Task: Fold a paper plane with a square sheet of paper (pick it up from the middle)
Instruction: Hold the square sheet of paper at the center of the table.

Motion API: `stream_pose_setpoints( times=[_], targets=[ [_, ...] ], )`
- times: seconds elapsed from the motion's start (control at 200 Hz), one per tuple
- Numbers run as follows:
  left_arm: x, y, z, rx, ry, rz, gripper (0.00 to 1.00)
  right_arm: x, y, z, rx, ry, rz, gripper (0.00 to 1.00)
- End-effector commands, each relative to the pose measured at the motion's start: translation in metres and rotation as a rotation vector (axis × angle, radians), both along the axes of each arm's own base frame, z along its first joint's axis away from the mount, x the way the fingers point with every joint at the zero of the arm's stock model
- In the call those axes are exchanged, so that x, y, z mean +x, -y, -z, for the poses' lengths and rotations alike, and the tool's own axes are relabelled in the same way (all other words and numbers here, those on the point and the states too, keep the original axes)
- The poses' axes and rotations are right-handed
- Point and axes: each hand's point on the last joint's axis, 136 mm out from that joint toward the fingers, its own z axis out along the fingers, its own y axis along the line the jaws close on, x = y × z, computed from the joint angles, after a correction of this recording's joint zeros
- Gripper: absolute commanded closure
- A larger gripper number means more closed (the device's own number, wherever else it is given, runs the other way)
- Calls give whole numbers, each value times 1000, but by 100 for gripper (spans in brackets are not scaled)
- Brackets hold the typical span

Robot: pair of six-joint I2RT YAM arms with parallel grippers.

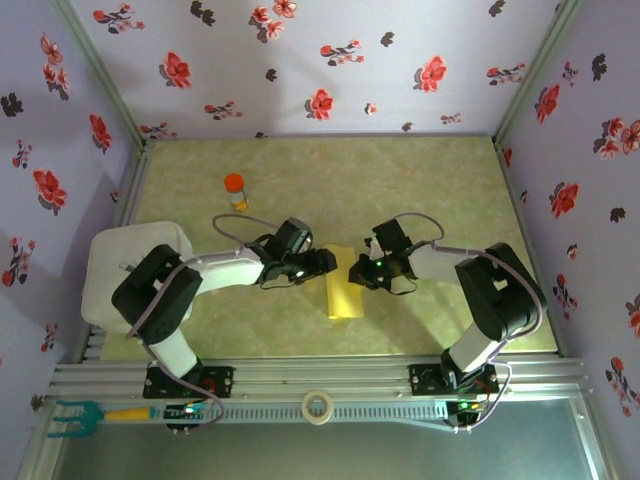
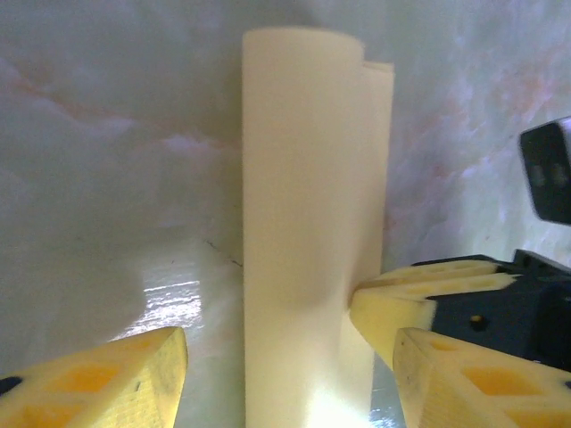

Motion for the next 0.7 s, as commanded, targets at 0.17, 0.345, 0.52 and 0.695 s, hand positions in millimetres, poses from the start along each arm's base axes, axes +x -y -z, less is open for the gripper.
stream_pose_setpoints(
  times=[0.17, 0.345, 0.52, 0.695],
  targets=[
    [-9, 14, 17, 20, -43, 63, 42, -2, 6, 6, -2, -25, 80, 84],
    [-12, 18, 17, 20, -41, 83, 45, -1, 6, 7, 7, -31, 106, 84],
    [-12, 20, 18, 27, -35, 97, 49, 0, 6, 5, 13, -25, 112, 83],
    [-14, 18, 25, 54, -55, 99, 50, 1, 5, 3, 25, -22, 125, 81]
  ],
)
